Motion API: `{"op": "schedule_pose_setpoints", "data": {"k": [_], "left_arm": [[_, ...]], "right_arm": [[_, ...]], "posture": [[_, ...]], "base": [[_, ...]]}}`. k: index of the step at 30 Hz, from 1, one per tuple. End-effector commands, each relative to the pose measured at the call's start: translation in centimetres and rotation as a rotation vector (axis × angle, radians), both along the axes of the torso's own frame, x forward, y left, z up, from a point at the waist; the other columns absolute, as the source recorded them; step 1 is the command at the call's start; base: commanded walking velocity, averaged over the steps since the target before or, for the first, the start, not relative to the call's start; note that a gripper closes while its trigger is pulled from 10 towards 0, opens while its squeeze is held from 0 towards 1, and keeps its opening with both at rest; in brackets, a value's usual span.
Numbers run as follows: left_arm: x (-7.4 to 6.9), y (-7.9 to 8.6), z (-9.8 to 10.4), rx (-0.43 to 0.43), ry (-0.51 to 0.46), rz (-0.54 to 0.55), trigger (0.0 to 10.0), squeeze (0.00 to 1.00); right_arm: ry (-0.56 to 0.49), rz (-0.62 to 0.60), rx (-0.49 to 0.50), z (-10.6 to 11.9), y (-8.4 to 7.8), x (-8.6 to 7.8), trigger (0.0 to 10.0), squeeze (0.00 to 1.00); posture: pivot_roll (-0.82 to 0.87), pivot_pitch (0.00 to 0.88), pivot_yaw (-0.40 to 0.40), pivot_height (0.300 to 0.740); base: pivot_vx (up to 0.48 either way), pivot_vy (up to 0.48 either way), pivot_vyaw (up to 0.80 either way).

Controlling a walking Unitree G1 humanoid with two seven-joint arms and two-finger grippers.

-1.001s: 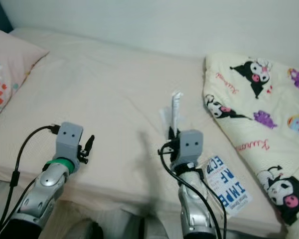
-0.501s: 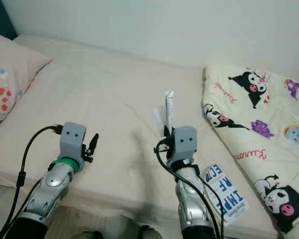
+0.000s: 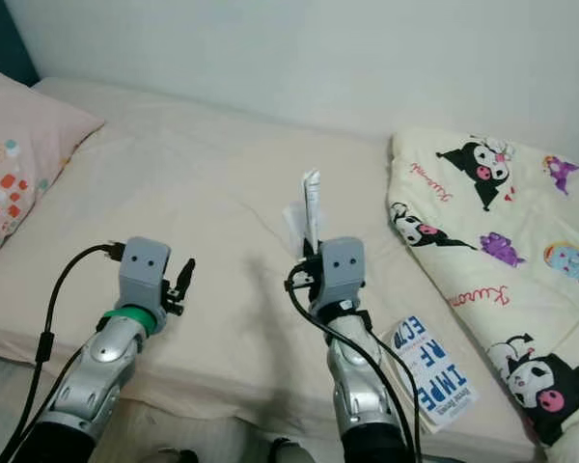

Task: Clean up the room

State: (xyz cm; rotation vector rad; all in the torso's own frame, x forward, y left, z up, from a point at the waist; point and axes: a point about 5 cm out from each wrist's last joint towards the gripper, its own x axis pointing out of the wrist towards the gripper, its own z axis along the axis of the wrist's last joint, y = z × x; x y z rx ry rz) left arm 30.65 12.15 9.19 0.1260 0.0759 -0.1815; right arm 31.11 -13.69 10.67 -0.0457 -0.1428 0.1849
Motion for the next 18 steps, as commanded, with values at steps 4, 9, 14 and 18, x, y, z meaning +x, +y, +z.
{"op": "schedule_pose_setpoints", "data": {"k": [4,9,14,18], "left_arm": [[-0.15,-0.07,-0.40,0.012,0.006,-0.010,10.0,0.00],[-0.21,0.04,-0.45,0.013,0.006,-0.007,10.0,0.00],[-0.24,0.13,-0.50,0.013,0.006,-0.005,10.0,0.00],[-0.22,0.18,-0.49,0.015,0.005,-0.005,10.0,0.00]], "right_arm": [[0.012,-0.004,0.001,-0.56,0.03,-0.05,10.0,0.00],[0.015,-0.004,0.002,-0.63,0.08,0.00,10.0,0.00],[0.014,0.001,0.003,-0.58,0.23,0.08,10.0,0.00],[0.013,0.003,0.005,-0.60,0.31,0.08,10.0,0.00]], "posture": [[-0.01,0.037,0.018,0.740],[-0.01,0.036,0.017,0.740],[-0.01,0.035,0.017,0.740],[-0.01,0.033,0.019,0.740]], "base": [[-0.294,0.000,0.00],[-0.353,0.000,0.00],[-0.362,0.000,0.00],[-0.368,0.000,0.00]]}}
